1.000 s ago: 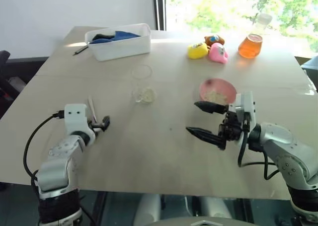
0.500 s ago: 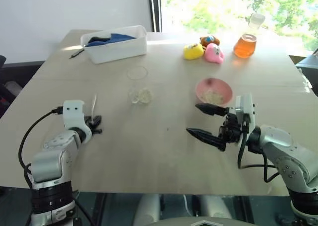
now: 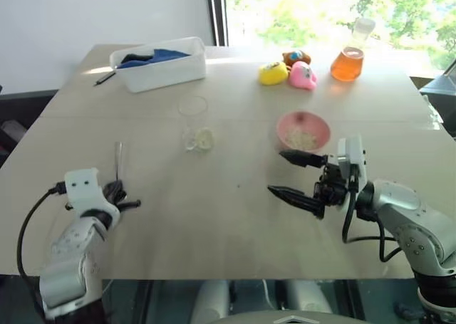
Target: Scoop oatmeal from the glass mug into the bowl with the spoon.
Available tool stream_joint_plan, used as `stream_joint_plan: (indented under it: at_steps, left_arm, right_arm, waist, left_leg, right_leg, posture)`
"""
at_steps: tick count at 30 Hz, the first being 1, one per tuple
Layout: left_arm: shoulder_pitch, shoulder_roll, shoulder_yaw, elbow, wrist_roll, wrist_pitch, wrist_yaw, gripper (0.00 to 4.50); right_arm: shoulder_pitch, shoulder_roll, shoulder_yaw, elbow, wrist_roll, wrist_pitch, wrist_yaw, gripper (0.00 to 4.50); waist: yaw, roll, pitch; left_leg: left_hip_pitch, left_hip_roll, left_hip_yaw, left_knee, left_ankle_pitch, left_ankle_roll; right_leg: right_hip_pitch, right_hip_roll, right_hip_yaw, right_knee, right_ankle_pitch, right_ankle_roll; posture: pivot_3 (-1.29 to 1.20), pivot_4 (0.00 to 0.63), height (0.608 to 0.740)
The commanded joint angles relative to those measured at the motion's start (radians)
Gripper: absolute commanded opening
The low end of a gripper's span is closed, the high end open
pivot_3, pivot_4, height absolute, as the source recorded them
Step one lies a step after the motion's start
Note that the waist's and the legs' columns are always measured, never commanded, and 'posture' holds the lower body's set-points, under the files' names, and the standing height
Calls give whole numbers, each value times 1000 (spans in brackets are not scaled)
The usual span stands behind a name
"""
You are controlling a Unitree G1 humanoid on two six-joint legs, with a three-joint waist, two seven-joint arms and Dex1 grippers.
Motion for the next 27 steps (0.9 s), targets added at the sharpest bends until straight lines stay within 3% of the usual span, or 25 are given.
stream_joint_plan:
  at_steps: [1,5,10,17,24,27]
  left_arm:
    - [155,-43,-24,-53,-17,-202,-124,40]
    - [359,-39,-109,-83,100,-583,-260,40]
    - [459,1,-322,-165,134,-771,-410,40]
    - [207,39,-484,-189,140,-679,-401,40]
    - [93,54,-584,-113,180,-715,-404,40]
    - [78,48,-607,-100,196,-721,-390,40]
  right_arm:
    - [6,2,0,-18,5,-18,12,4500]
    - [14,22,6,-17,41,18,-10,4500]
    - [-11,78,52,-18,103,144,-115,4500]
    - [-110,239,98,71,129,234,-267,4500]
    - [-239,446,37,173,169,256,-467,4500]
    - [-254,482,6,178,187,262,-511,4500]
  waist:
    - [-1,0,0]
    - [1,-1,0]
    - [13,-1,0]
    - [20,-1,0]
    - [8,0,0]
    - [8,0,0]
  left_leg:
    - [-1,0,0,-1,0,0]
    - [-2,0,0,-5,0,0]
    - [-5,-1,0,-12,0,0]
    - [-14,-2,-1,-10,0,0]
    - [-16,-2,0,-7,0,0]
    - [-16,-2,0,-4,0,1]
  right_leg:
    - [0,0,0,-1,0,0]
    - [0,-3,-2,-7,0,-1]
    - [-3,-9,-9,-14,0,-1]
    - [-12,-6,-10,-10,1,0]
    - [-13,-2,-10,-9,1,0]
    - [-13,-2,-9,-7,1,0]
  posture:
    - [0,150,740]
    - [0,150,740]
    - [0,150,740]
    - [0,150,740]
    - [0,150,740]
    - [0,150,740]
